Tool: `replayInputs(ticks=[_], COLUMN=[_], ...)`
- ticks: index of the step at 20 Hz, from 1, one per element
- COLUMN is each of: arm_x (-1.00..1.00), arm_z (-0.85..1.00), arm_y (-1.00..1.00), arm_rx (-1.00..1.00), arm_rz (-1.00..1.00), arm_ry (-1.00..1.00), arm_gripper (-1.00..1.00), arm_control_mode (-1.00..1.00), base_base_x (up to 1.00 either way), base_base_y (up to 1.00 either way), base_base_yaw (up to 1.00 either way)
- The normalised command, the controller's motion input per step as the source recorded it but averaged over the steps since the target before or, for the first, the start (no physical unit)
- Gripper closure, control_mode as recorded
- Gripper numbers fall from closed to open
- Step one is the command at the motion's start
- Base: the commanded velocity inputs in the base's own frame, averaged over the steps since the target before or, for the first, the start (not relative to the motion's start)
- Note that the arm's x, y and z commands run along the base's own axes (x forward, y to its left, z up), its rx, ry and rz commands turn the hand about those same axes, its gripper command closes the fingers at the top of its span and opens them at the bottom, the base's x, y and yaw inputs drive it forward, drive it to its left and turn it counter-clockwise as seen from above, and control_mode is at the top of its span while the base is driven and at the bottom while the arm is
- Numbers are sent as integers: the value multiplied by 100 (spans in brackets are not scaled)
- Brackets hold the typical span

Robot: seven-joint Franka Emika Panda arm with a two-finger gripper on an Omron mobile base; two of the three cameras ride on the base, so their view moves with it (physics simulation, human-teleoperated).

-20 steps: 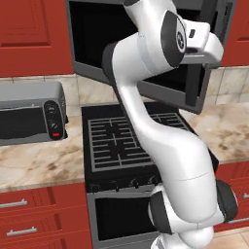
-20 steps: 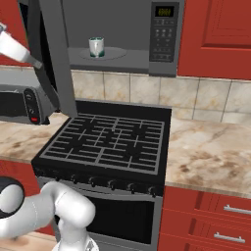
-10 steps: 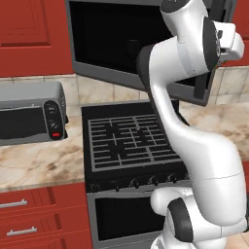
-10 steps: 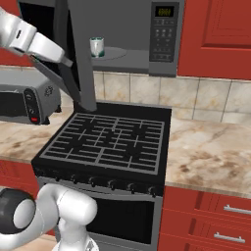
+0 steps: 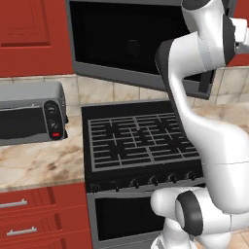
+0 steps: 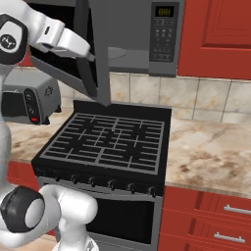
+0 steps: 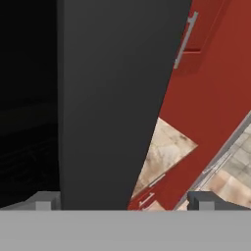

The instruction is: Pick the mug from the counter and place it inside the microwave. Then close the microwave.

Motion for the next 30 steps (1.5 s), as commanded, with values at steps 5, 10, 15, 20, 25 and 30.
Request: replayInputs(ticks=[5, 10, 15, 20, 25, 30], arm_x=[40, 37, 41, 40, 41, 43], arm_z=[0, 0, 0, 0, 0, 0], arm_y=[-41, -30, -15, -3, 0, -2], arm_rx=[0, 0, 0, 0, 0, 0], arm_rz=[1, 0, 0, 0, 0, 0], arm_ry=[0, -6, -12, -13, -11, -9], arm_gripper=[-100, -100, -100, -100, -100, -100], arm_control_mode=[-100, -100, -100, -100, -100, -100], base_base_x=[0, 0, 0, 0, 0, 0], base_base_y=[0, 0, 0, 0, 0, 0], base_base_yaw=[0, 0, 0, 0, 0, 0])
